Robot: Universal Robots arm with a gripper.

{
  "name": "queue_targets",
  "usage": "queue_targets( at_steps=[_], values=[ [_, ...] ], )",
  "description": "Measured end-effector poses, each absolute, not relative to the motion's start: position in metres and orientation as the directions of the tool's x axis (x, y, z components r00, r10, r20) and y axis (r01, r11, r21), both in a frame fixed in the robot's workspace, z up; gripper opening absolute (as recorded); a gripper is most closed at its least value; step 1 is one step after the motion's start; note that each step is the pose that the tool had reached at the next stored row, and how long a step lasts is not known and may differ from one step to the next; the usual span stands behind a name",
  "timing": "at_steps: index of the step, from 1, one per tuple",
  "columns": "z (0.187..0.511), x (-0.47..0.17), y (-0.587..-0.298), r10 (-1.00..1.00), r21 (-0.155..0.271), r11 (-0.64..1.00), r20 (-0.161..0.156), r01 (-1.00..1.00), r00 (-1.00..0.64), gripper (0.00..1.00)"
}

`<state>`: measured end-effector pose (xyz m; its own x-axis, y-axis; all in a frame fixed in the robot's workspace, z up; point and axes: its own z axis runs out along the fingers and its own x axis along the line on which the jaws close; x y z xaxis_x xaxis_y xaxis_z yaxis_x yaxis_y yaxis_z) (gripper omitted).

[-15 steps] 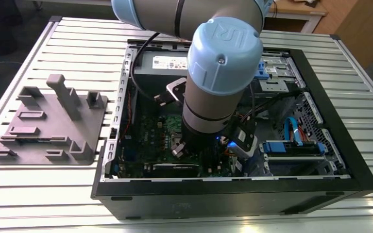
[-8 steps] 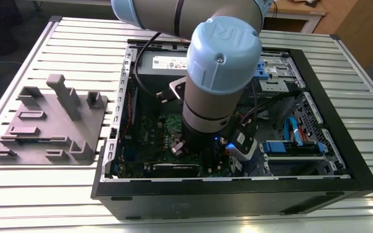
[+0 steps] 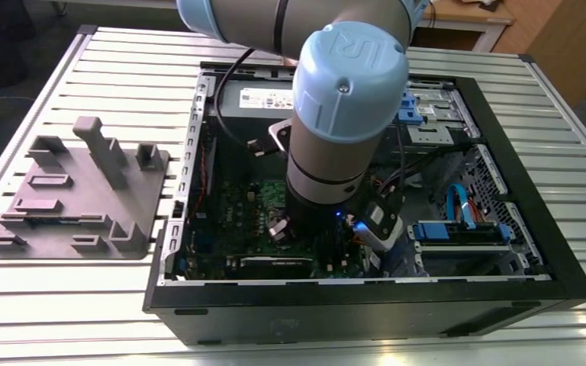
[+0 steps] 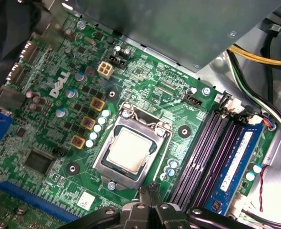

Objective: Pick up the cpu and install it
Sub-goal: 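Install the first cpu locking lever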

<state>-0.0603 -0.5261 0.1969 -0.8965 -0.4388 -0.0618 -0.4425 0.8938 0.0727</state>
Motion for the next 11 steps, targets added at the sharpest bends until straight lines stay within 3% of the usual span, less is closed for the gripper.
queue_targets(
  at_steps=[11],
  values=[
    [0.1941,-0.0600,-0.5203,-0.427,0.071,0.900,-0.061,-0.431,-0.902,0.10]
  ],
)
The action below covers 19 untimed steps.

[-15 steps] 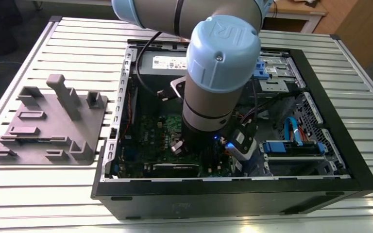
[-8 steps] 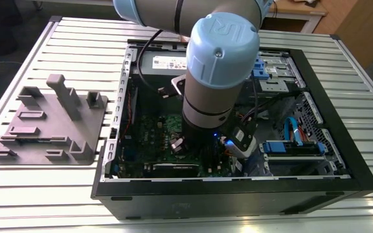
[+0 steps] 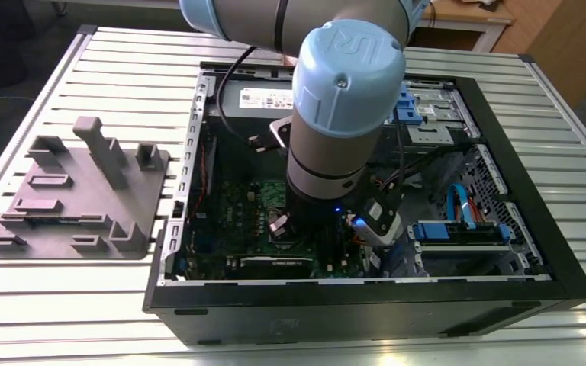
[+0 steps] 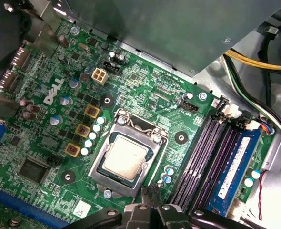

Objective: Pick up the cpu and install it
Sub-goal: 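Install the first cpu locking lever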

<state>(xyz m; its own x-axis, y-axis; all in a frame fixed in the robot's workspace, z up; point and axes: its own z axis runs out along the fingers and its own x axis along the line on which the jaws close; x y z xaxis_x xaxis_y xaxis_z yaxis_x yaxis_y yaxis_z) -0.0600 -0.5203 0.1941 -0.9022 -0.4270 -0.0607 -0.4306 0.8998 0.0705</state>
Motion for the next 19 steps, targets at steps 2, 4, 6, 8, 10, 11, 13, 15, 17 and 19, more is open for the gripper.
queue_targets(
  at_steps=[2,4,6,8,10,11,13,15,17,19],
  values=[
    [0.1922,-0.0600,-0.5209,-0.425,0.070,0.901,-0.061,-0.429,-0.903,0.10],
    [0.1900,-0.0596,-0.5218,-0.425,0.070,0.901,-0.060,-0.428,-0.903,0.10],
    [0.1883,-0.0584,-0.5225,-0.425,0.070,0.901,-0.061,-0.428,-0.903,0.10],
    [0.1876,-0.0573,-0.5228,-0.425,0.071,0.901,-0.061,-0.428,-0.903,0.10],
    [0.1873,-0.0565,-0.5230,-0.425,0.071,0.901,-0.061,-0.428,-0.903,0.10],
    [0.1871,-0.0560,-0.5231,-0.425,0.071,0.901,-0.061,-0.428,-0.903,0.10],
    [0.1864,-0.0549,-0.5234,-0.424,0.072,0.901,-0.061,-0.428,-0.903,0.10],
    [0.1866,-0.0541,-0.5235,-0.424,0.072,0.901,-0.062,-0.428,-0.903,0.10],
    [0.1866,-0.0541,-0.5235,-0.424,0.073,0.901,-0.062,-0.428,-0.904,0.10],
    [0.1870,-0.0540,-0.5235,-0.422,0.073,0.902,-0.062,-0.426,-0.905,0.10]
  ],
)
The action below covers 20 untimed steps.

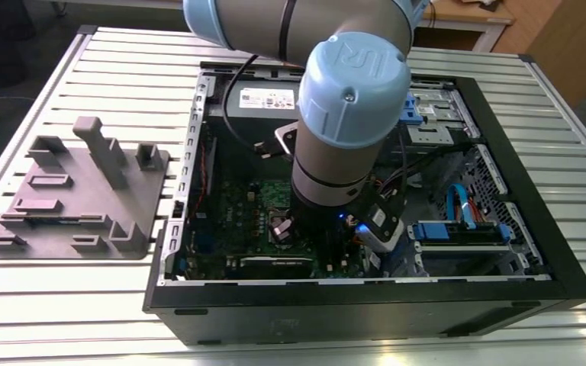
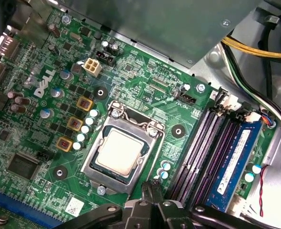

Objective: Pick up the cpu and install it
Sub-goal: 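Install the first cpu locking lever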

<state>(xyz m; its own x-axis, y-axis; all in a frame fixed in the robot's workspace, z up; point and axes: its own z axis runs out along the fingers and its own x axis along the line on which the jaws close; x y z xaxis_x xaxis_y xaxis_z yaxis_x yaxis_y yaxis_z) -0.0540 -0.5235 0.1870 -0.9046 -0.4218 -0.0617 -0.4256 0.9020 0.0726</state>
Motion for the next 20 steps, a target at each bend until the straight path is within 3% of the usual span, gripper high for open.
queue_targets(
  at_steps=[20],
  values=[
    [0.203,-0.057,-0.522,-0.399,0.072,0.912,-0.062,-0.403,-0.915,0.10]
  ],
)
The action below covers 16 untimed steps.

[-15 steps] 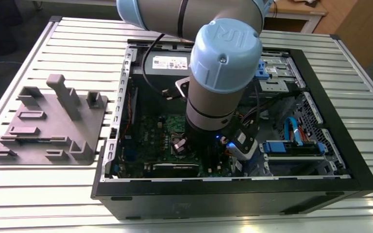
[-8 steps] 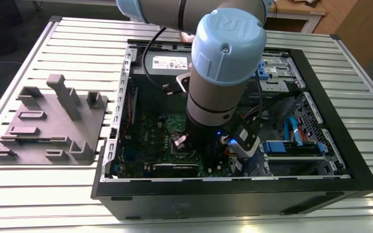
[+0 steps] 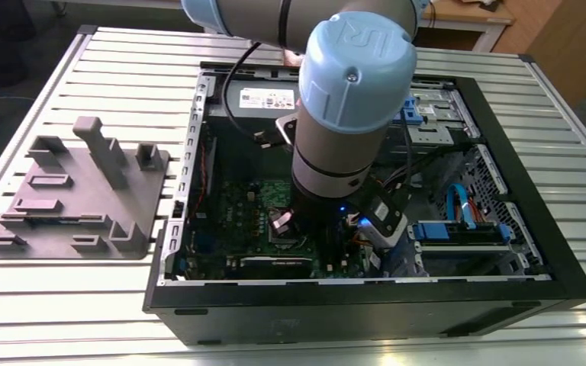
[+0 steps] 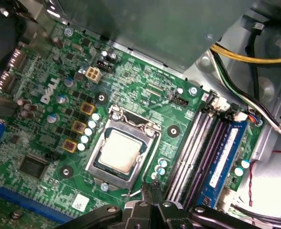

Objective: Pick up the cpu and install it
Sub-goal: 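Install the first cpu locking lever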

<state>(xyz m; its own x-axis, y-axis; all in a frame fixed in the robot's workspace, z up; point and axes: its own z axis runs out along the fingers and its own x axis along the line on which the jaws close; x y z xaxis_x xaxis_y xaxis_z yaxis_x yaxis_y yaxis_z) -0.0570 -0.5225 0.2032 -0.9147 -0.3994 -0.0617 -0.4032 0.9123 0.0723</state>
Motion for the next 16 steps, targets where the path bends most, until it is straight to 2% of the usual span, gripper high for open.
queue_targets(
  at_steps=[16],
  values=[
    [0.212,-0.087,-0.509,-0.395,0.068,0.914,-0.071,-0.400,-0.916,0.10]
  ],
)
